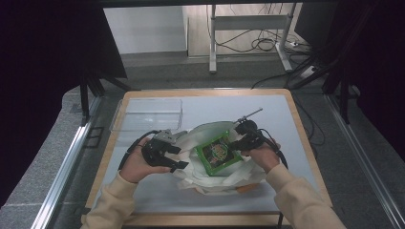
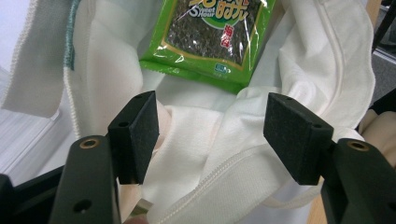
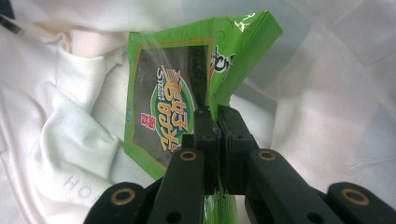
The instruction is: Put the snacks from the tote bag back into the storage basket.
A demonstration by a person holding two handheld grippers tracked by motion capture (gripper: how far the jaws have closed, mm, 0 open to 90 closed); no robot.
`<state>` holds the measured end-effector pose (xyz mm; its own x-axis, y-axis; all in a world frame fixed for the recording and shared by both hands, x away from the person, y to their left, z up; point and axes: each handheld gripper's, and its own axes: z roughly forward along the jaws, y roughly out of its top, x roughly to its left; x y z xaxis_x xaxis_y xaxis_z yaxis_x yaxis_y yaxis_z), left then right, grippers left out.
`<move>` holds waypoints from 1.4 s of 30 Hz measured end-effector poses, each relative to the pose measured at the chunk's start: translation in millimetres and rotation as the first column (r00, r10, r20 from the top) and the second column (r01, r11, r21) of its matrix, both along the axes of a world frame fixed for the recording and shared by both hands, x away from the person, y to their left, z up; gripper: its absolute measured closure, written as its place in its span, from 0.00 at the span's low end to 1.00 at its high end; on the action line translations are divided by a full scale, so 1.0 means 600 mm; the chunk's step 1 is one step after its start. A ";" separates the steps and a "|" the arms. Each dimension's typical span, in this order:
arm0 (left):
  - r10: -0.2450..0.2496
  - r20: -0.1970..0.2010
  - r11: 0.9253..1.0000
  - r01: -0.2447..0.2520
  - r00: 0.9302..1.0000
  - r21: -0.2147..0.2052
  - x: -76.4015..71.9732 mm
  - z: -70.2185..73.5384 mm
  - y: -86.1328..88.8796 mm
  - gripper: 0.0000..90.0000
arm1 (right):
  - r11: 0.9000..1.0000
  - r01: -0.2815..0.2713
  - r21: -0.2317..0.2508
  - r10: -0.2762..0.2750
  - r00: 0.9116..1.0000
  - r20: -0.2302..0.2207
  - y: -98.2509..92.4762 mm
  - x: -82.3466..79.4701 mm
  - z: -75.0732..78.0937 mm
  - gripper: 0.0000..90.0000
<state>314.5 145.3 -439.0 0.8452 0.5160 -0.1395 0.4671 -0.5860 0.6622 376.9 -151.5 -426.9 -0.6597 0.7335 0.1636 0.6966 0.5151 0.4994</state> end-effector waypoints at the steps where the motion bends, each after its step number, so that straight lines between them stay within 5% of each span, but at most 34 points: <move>1: 0.001 0.000 1.000 -0.001 1.000 0.001 0.000 0.001 0.000 0.39 | 1.000 -0.006 0.001 0.006 1.000 0.009 -0.001 -0.001 0.003 0.96; 15: 0.013 0.005 1.000 -0.013 1.000 -0.013 0.002 0.005 0.010 0.39 | 0.995 -0.077 0.057 0.071 0.991 0.115 -0.021 -0.008 0.056 0.96; 42: 0.047 0.014 0.999 -0.047 0.999 -0.014 0.004 0.013 0.012 0.39 | 0.976 -0.197 0.091 0.176 0.964 0.201 -0.041 -0.016 0.073 0.96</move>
